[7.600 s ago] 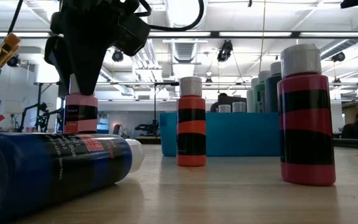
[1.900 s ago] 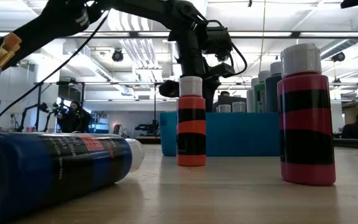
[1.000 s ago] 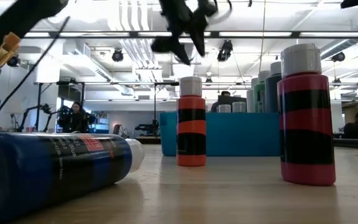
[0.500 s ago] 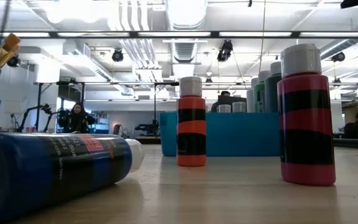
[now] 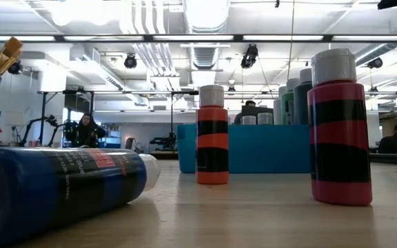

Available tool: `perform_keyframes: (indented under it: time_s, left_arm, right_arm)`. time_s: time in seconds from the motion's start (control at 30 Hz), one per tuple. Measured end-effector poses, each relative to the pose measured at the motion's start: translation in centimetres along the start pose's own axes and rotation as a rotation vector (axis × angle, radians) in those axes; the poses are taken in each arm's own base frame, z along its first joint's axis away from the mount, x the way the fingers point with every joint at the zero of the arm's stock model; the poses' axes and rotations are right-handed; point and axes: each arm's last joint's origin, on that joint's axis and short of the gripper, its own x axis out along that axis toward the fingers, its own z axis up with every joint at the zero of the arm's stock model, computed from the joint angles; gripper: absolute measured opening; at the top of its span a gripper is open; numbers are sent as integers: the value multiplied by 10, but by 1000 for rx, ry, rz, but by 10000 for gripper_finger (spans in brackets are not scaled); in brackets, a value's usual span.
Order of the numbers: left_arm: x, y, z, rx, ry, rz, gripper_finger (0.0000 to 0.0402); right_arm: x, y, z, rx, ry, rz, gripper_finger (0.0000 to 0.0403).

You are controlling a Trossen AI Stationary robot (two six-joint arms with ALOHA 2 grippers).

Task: Pick & Place Paint Supplies
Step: Put the gold paintbrush into the green cup

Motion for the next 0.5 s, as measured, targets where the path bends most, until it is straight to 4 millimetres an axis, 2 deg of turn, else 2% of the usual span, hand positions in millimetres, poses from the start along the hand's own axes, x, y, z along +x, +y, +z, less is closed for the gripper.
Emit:
perform_keyframes:
  time_s: [0.23, 0.4, 0.5]
  left_arm:
    - [-4, 14, -36, 18, 32, 115, 230]
    - [1, 16, -59, -57, 118, 62, 230]
    - [-2, 21, -75, 23, 170, 73, 230]
  right_arm:
    - [0, -1, 1, -16, -24, -24, 8]
    - [0, 0, 1, 25, -31, -21, 8]
    - [0, -2, 3, 5, -81, -70, 8]
